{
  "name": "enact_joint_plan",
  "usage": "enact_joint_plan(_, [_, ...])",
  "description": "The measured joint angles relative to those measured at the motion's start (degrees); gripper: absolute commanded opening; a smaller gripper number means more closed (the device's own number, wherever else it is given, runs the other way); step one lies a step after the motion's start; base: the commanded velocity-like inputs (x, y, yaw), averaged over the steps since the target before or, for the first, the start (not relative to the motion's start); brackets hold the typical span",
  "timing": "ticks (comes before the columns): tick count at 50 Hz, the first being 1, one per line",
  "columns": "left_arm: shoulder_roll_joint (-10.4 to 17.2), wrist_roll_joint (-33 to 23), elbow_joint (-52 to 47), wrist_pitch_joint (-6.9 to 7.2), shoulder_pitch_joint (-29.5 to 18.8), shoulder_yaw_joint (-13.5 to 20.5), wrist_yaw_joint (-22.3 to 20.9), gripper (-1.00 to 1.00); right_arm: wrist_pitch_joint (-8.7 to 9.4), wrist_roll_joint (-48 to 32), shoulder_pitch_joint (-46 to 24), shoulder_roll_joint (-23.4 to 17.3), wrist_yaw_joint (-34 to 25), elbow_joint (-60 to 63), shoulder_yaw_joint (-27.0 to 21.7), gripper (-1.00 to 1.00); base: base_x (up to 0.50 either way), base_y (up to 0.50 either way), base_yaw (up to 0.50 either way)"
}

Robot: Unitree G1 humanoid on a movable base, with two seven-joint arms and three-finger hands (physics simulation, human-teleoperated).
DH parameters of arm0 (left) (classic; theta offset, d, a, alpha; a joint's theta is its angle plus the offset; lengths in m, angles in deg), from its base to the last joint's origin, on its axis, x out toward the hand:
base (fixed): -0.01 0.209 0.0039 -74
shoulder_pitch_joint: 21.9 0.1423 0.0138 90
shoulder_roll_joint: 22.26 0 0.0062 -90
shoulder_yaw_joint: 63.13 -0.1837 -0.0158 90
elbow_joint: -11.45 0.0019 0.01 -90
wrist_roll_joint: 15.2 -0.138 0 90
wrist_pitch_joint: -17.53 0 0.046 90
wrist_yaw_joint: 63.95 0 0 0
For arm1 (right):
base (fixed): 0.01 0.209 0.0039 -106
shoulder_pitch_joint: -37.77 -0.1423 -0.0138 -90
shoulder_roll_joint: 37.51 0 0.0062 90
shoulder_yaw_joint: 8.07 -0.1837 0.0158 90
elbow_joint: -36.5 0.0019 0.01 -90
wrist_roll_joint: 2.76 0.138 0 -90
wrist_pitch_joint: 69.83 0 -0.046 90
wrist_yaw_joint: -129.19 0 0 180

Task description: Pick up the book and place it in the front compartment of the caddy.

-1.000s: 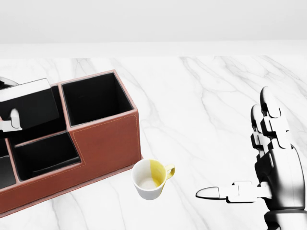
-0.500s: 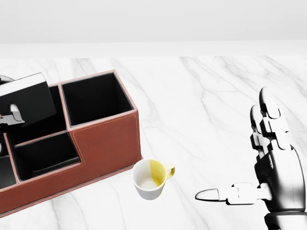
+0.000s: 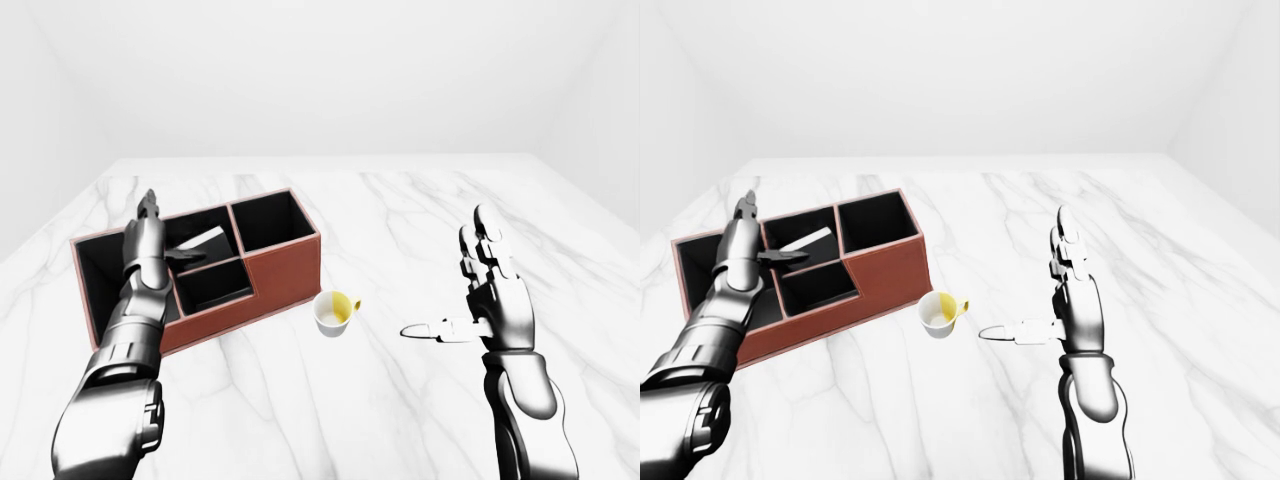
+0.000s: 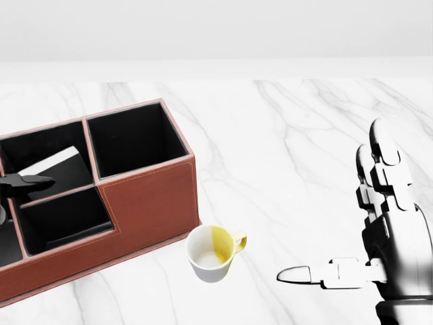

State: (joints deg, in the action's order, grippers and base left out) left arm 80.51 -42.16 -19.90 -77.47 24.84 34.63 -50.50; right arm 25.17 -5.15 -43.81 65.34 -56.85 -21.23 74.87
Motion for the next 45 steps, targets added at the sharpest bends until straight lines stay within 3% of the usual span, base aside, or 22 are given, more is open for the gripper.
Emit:
enact_joint_plan(17, [-0.05,-3.06,-0.63,0.0,0.48,0.55,1.23,1.0,0.0,-0.18,-0.42,-0.04,0.1,0.36,0.24,0.98,0.0,0.0,0.0])
enact_joint_plan(25, [0.32,-0.95,-9.81,0.0,2.73,2.63,-3.09,1.0,0.0,-0.37,-0.75,-0.03,0.21,0.25,0.52,0.98,0.0,0.0,0.0])
enact_joint_plan(29, [0.36,1.67,-22.68,2.85,5.72,5.11,-8.56,1.0,0.0,-0.47,-1.07,-0.08,0.25,0.56,0.67,0.99,0.0,0.0,0.0])
enact_joint_plan(33, [0.68,5.38,-36.47,9.0,8.54,8.36,-14.93,1.0,0.0,-0.57,-1.35,-0.11,0.27,1.01,0.8,0.98,0.0,0.0,0.0])
enact_joint_plan(34, [0.84,6.34,-39.73,10.0,9.23,9.24,-16.4,1.0,0.0,-0.59,-1.4,-0.12,0.28,1.13,0.83,0.99,0.0,0.0,0.0])
enact_joint_plan(45, [1.03,20.22,-77.41,10.0,17.64,19.91,-28.66,1.0,0.0,-1.11,-1.01,0.15,0.11,4.61,1.48,0.99,0.0,0.0,0.0])
